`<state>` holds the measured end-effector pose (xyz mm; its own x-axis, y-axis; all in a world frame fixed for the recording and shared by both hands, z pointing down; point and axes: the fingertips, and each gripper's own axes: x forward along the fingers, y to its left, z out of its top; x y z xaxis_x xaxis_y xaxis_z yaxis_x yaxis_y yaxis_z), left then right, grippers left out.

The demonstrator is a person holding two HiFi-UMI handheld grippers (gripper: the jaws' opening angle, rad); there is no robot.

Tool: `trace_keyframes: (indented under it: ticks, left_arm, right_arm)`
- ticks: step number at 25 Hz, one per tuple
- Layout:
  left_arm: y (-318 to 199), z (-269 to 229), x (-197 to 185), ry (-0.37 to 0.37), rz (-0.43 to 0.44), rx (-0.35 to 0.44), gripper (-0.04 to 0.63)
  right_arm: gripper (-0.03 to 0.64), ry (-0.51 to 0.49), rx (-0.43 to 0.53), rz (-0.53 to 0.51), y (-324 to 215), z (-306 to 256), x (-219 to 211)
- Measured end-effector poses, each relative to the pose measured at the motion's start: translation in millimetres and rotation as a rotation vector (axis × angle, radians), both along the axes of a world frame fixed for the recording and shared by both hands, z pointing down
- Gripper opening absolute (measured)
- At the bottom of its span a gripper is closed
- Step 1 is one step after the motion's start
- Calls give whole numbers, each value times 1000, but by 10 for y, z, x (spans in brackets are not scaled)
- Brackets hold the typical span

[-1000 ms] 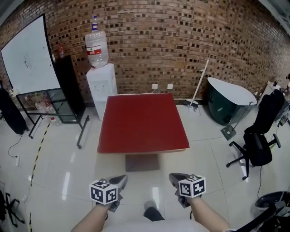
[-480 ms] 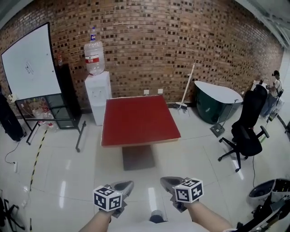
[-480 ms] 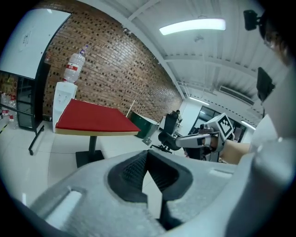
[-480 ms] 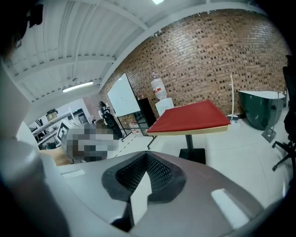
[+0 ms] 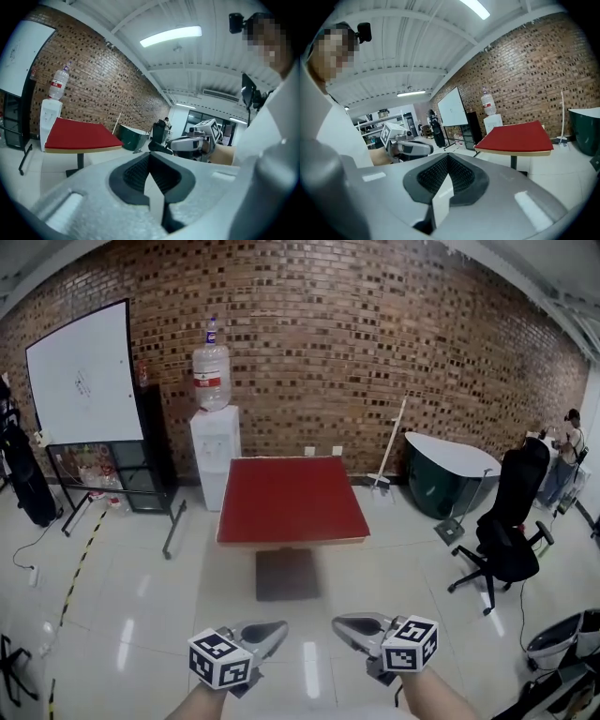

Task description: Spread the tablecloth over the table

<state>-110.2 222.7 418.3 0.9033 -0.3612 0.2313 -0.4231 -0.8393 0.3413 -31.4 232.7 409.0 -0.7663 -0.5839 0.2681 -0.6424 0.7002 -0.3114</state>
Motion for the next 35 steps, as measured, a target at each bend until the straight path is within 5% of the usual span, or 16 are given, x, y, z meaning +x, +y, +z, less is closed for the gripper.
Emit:
trace_keyframes:
  ticks: [16, 35]
  left_arm:
    - [1443, 123, 379, -29, -1, -27, 2]
    - [2028, 172, 396, -19, -14, -24, 2]
  right_arm:
    - [0, 25, -24, 14, 1474, 237, 376]
    - [0, -14, -24, 34, 2006, 245, 453]
